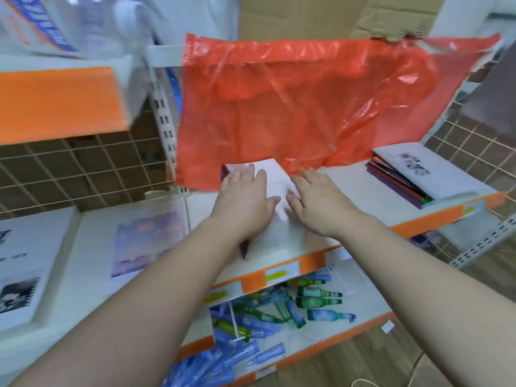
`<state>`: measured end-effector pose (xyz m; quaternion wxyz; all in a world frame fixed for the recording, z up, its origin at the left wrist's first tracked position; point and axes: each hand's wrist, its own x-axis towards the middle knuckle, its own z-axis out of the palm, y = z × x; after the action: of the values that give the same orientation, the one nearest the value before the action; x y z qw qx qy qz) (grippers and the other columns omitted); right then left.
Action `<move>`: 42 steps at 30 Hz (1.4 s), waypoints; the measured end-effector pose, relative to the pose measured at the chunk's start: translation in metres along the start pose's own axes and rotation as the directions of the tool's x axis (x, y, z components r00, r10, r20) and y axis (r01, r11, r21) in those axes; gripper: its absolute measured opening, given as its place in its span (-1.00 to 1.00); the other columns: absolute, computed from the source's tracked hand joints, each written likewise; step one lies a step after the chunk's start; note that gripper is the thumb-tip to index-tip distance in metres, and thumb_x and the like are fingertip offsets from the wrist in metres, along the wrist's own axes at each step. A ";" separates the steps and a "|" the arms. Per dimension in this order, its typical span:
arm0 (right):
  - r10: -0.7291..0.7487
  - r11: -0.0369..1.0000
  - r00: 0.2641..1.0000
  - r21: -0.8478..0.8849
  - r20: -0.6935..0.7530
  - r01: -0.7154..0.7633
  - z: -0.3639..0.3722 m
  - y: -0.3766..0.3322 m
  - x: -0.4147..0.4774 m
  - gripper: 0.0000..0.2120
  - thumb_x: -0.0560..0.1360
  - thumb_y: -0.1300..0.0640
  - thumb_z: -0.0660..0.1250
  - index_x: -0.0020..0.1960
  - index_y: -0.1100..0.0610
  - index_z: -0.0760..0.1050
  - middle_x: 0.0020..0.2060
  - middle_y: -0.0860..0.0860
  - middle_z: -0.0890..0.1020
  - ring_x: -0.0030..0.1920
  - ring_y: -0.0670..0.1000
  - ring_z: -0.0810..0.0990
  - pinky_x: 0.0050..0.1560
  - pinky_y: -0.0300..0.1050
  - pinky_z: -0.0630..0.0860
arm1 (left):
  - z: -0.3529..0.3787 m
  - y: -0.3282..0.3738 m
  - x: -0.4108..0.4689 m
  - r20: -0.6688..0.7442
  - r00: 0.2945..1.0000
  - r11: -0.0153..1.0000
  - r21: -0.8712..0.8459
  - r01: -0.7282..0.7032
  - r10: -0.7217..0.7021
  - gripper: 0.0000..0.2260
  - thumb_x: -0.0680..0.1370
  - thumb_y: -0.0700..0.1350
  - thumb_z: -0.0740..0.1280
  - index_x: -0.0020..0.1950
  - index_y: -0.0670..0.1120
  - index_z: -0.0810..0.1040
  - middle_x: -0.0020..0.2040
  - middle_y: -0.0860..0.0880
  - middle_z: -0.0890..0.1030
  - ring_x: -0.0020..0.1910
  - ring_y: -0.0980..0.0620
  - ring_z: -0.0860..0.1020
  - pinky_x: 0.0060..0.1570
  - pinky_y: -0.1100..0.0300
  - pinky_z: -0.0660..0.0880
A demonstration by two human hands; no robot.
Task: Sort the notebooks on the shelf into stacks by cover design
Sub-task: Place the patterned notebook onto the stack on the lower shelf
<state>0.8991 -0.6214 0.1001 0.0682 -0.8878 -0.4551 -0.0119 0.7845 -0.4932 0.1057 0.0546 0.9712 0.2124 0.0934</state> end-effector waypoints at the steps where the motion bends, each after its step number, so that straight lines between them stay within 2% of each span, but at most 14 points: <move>1: 0.007 1.000 1.000 -0.001 0.003 -0.007 -0.001 0.018 -0.004 -0.48 0.64 -0.06 0.03 0.52 0.15 0.16 0.53 0.17 0.16 0.54 0.14 0.06 0.52 0.06 -0.03 | 0.004 0.016 0.006 0.022 1.000 1.000 0.003 -0.007 0.007 -0.50 0.61 0.16 0.16 0.41 -0.14 0.31 0.49 -0.19 0.29 0.48 -0.22 0.21 0.42 -0.08 0.20; 7: 0.085 0.996 0.995 0.013 0.047 -0.086 -0.012 0.128 -0.029 -0.46 0.65 -0.09 0.01 0.55 0.14 0.10 0.54 0.16 0.11 0.54 0.14 0.03 0.52 0.09 -0.02 | 0.031 0.117 0.041 0.047 0.997 0.997 0.027 -0.067 0.066 -0.49 0.62 0.18 0.15 0.44 -0.13 0.29 0.49 -0.19 0.29 0.46 -0.24 0.23 0.43 -0.09 0.21; 10: 0.120 0.993 0.991 0.016 0.064 -0.121 -0.014 0.175 -0.041 -0.46 0.64 -0.09 0.02 0.54 0.15 0.12 0.51 0.17 0.17 0.52 0.15 0.09 0.50 0.08 0.04 | 0.043 0.160 0.055 0.083 0.993 0.996 0.039 -0.086 0.083 -0.50 0.63 0.17 0.14 0.43 -0.14 0.29 0.51 -0.21 0.25 0.49 -0.26 0.19 0.45 -0.09 0.18; 13: 0.146 0.989 0.988 0.009 0.058 -0.147 -0.014 0.213 -0.047 -0.48 0.64 -0.07 0.05 0.51 0.17 0.18 0.46 0.18 0.25 0.45 0.17 0.18 0.46 0.08 0.11 | 0.056 0.192 0.072 0.108 0.988 0.990 0.076 -0.119 0.111 -0.51 0.62 0.19 0.13 0.39 -0.14 0.31 0.43 -0.20 0.34 0.42 -0.25 0.27 0.37 -0.08 0.24; 16: 0.166 0.986 0.983 0.022 0.084 -0.168 -0.007 0.242 -0.045 -0.48 0.64 -0.08 0.04 0.51 0.17 0.17 0.47 0.18 0.23 0.48 0.17 0.15 0.46 0.11 0.10 | 0.068 0.214 0.090 0.148 0.980 0.984 0.094 -0.152 0.137 -0.51 0.62 0.20 0.12 0.38 -0.13 0.31 0.41 -0.19 0.36 0.39 -0.24 0.30 0.34 -0.08 0.28; 22: 0.215 0.976 0.972 0.023 0.097 -0.218 0.004 0.281 -0.021 -0.49 0.63 -0.11 0.01 0.47 0.16 0.20 0.43 0.18 0.27 0.42 0.18 0.22 0.42 0.10 0.17 | 0.092 0.234 0.136 0.193 0.968 0.982 0.068 -0.177 0.161 -0.48 0.63 0.19 0.11 0.46 -0.12 0.26 0.48 -0.18 0.31 0.47 -0.26 0.22 0.41 -0.11 0.22; 25: 0.249 0.968 0.961 -0.009 0.122 -0.250 0.008 0.294 -0.009 -0.44 0.57 -0.18 -0.09 0.40 0.15 0.27 0.38 0.16 0.33 0.38 0.17 0.27 0.38 0.10 0.21 | 0.104 0.240 0.156 0.222 0.958 0.979 0.056 -0.198 0.181 -0.46 0.63 0.20 0.09 0.49 -0.11 0.22 0.50 -0.16 0.27 0.49 -0.25 0.19 0.43 -0.12 0.19; 28: 0.286 0.958 0.949 -0.014 0.133 -0.287 0.012 0.310 0.001 -0.49 0.60 -0.14 -0.06 0.41 0.15 0.25 0.43 0.17 0.29 0.44 0.17 0.22 0.43 0.13 0.17 | 0.111 0.246 0.176 0.224 0.953 0.975 0.034 -0.218 0.205 -0.45 0.63 0.20 0.08 0.51 -0.12 0.20 0.52 -0.16 0.24 0.51 -0.24 0.15 0.45 -0.13 0.16; 30: 0.300 0.953 0.941 -0.021 0.156 -0.301 0.016 0.320 0.003 -0.45 0.62 -0.14 -0.06 0.50 0.14 0.17 0.49 0.17 0.22 0.49 0.15 0.15 0.47 0.13 0.11 | 0.116 0.250 0.184 0.236 0.948 0.975 0.019 -0.222 0.212 -0.43 0.64 0.19 0.08 0.53 -0.12 0.16 0.56 -0.17 0.19 0.54 -0.25 0.10 0.48 -0.13 0.12; 32: 0.302 0.953 0.939 -0.038 0.165 -0.300 0.019 0.332 0.006 -0.44 0.64 -0.12 -0.01 0.54 0.14 0.12 0.51 0.16 0.17 0.51 0.15 0.11 0.48 0.12 0.08 | 0.121 0.255 0.190 0.250 0.944 0.974 0.014 -0.226 0.215 -0.42 0.64 0.19 0.08 0.55 -0.13 0.14 0.58 -0.18 0.14 0.56 -0.25 0.06 0.50 -0.13 0.08; 38: 0.264 0.964 0.951 -0.068 0.158 -0.256 0.026 0.363 0.023 -0.51 0.63 -0.11 0.03 0.44 0.15 0.25 0.39 0.15 0.33 0.40 0.16 0.27 0.41 0.09 0.19 | 0.136 0.265 0.206 0.253 0.954 0.985 0.018 -0.171 0.161 -0.44 0.64 0.18 0.09 0.53 -0.12 0.17 0.57 -0.18 0.17 0.54 -0.25 0.10 0.48 -0.13 0.11; 42: 0.232 0.972 0.958 -0.065 0.168 -0.224 0.034 0.378 0.030 -0.52 0.63 -0.11 0.02 0.44 0.14 0.25 0.39 0.14 0.33 0.39 0.16 0.27 0.41 0.11 0.20 | 0.142 0.272 0.210 0.274 0.954 0.991 0.022 -0.134 0.123 -0.46 0.64 0.18 0.08 0.51 -0.12 0.19 0.56 -0.18 0.17 0.54 -0.26 0.10 0.49 -0.13 0.11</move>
<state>1.2215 -0.8109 0.0277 0.0089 -0.9333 -0.3534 0.0635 1.1105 -0.6591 0.0403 0.0576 0.9874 0.1413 -0.0420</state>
